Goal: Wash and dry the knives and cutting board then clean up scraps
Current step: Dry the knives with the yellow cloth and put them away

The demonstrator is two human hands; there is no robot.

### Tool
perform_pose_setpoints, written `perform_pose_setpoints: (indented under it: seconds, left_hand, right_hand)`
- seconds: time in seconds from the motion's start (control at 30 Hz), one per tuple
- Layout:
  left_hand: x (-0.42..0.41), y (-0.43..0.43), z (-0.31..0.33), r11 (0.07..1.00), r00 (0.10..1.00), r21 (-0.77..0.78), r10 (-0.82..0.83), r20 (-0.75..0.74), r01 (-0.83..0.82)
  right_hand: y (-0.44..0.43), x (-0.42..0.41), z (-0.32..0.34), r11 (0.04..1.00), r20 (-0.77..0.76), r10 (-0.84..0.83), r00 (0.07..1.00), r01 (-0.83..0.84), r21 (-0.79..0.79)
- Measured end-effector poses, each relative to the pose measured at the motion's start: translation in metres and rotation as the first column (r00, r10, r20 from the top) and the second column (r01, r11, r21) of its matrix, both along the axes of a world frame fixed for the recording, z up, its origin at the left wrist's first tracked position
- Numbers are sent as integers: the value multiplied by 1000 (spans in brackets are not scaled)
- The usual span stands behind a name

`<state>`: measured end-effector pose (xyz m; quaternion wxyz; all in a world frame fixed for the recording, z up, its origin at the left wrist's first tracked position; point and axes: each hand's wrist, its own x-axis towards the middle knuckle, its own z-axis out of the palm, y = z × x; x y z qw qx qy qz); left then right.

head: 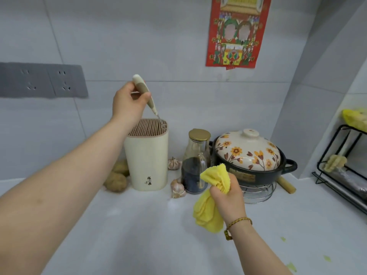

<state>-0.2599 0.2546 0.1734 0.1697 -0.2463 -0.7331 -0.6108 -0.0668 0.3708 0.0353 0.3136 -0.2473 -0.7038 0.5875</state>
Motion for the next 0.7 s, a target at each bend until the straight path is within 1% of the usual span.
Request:
perform_pose_setpoints:
  seconds: [0.17,0.3,0.4,0.47,0.57,0.63,0.7]
  left_hand:
    - [-20,13,7,995,999,-91,26,-43,-30]
    - [-25,21,1,991,998,-133,-4,-68,-5]
    - [-28,25,-8,979,997,-205,-3,-74,-12]
    - [-30,27,-12,976,998,-217,-3,-60,-10]
    - [-34,33,-13,982,1000,-190,-22,1,22]
    - [-39,40,-14,972,999,-230,-29,30,35]
    - [-44,49,-19,951,998,-307,-19,60,36]
  right_hand:
    - [4,-7,-10,998,25,61,998,-61,5]
    - [12,-5,-19,999,49,48,998,-49,16]
    - [16,-3,-21,999,58,46,997,-48,17]
    - [17,-3,-21,999,61,49,997,-50,12]
    - [17,-5,-19,999,46,36,998,-35,-19]
    - [19,-5,-21,999,54,22,998,-20,-36]
    - [23,-6,-24,999,67,19,998,-17,-38]
